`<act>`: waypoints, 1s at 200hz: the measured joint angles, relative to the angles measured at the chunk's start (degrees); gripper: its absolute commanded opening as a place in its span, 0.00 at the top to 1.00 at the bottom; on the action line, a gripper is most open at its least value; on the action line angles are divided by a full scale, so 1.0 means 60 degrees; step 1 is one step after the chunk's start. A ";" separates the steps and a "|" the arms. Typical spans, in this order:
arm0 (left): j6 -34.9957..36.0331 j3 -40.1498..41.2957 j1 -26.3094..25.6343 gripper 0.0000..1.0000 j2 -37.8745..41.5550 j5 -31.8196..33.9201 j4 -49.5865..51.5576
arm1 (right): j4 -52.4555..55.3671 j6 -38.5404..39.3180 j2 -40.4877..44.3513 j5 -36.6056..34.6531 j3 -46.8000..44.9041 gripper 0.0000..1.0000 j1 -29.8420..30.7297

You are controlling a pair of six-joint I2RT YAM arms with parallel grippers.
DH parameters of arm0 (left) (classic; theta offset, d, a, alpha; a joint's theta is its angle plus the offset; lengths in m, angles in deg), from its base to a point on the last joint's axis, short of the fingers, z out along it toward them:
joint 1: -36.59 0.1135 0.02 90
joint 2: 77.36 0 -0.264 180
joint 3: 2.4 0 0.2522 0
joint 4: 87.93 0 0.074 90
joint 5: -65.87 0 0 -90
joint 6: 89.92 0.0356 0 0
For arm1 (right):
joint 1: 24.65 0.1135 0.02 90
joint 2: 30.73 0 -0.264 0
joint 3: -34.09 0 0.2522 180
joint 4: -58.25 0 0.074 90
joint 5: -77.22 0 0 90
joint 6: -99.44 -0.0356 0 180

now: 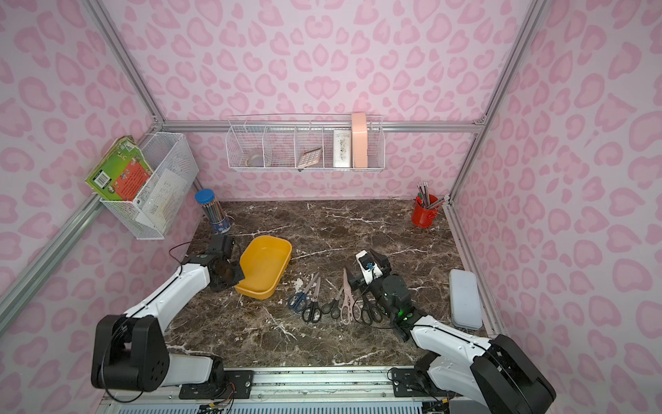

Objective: Put the scissors into the storage box
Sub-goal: Move the storage box to the center of the board.

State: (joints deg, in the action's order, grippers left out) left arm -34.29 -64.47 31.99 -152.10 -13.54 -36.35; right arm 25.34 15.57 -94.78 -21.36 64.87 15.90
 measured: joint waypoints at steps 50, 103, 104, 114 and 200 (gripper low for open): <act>-0.1934 0.2167 -0.0335 1.00 0.3814 0.0452 0.1155 | 0.0058 -0.0412 -0.0499 -0.0029 0.0299 0.05 0.0652; -0.2725 0.2619 -0.0361 1.00 0.4262 0.0703 0.1162 | -0.0073 -0.0659 -0.1122 -0.0113 0.0637 0.05 0.0991; -0.2728 0.2634 -0.0361 1.00 0.4255 0.0696 0.1140 | -0.0076 -0.0659 -0.1133 -0.0113 0.0648 0.05 0.0991; -0.2743 0.2769 -0.0357 1.00 0.4138 0.0608 0.0980 | -0.0127 -0.0659 -0.1231 -0.0138 0.0721 0.05 0.1024; -0.2557 0.2561 -0.0361 0.54 0.3475 0.0335 0.0208 | -0.0124 -0.0550 -0.1395 -0.0310 0.1031 0.05 0.1169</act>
State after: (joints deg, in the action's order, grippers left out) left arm -49.63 -49.11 29.83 -131.24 -11.53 -35.10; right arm 24.59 12.27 -103.15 -23.22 71.05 22.92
